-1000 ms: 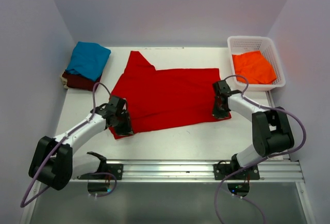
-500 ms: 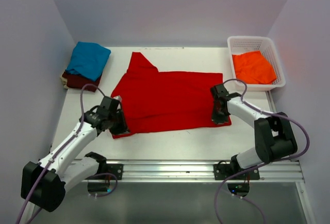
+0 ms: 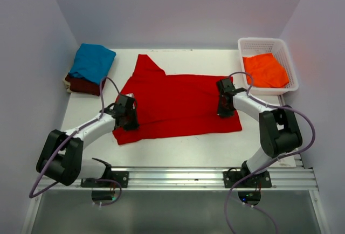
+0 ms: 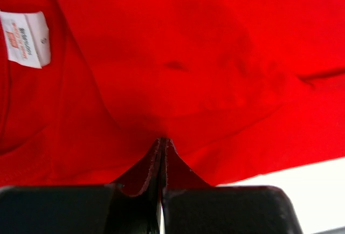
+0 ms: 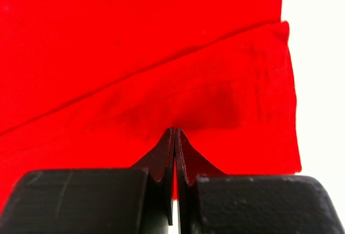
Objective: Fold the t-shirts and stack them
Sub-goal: Fold the flattened tshirt in 1/3 of the way
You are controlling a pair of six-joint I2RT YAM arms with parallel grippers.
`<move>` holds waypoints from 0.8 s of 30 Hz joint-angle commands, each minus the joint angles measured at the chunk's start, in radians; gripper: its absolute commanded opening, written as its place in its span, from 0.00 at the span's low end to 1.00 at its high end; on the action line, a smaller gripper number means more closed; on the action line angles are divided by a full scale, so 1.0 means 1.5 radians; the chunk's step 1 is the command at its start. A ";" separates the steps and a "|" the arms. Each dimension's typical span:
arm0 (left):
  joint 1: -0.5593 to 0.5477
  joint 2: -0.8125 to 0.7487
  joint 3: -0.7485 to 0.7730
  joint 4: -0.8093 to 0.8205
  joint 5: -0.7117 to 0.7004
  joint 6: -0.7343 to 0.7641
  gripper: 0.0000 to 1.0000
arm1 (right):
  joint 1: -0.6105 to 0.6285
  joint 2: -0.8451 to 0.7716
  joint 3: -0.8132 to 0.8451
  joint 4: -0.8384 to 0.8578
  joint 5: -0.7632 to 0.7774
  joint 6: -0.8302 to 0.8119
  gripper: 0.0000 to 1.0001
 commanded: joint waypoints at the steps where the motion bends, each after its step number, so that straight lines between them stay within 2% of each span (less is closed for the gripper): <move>1: -0.002 0.017 -0.006 0.073 -0.051 0.027 0.00 | 0.001 0.009 0.001 0.044 0.023 -0.008 0.00; 7: -0.002 0.036 -0.037 0.010 -0.017 0.013 0.00 | 0.001 0.020 -0.016 0.014 0.043 0.000 0.00; 13: -0.021 0.054 -0.067 -0.044 0.083 -0.038 0.00 | 0.001 -0.005 -0.052 -0.028 0.038 0.030 0.00; 19: -0.036 0.060 -0.083 -0.053 0.096 -0.090 0.00 | 0.001 -0.030 -0.092 -0.036 0.011 0.042 0.00; 24: -0.053 0.054 -0.080 -0.083 0.112 -0.111 0.00 | 0.000 -0.025 -0.091 -0.057 0.028 0.032 0.00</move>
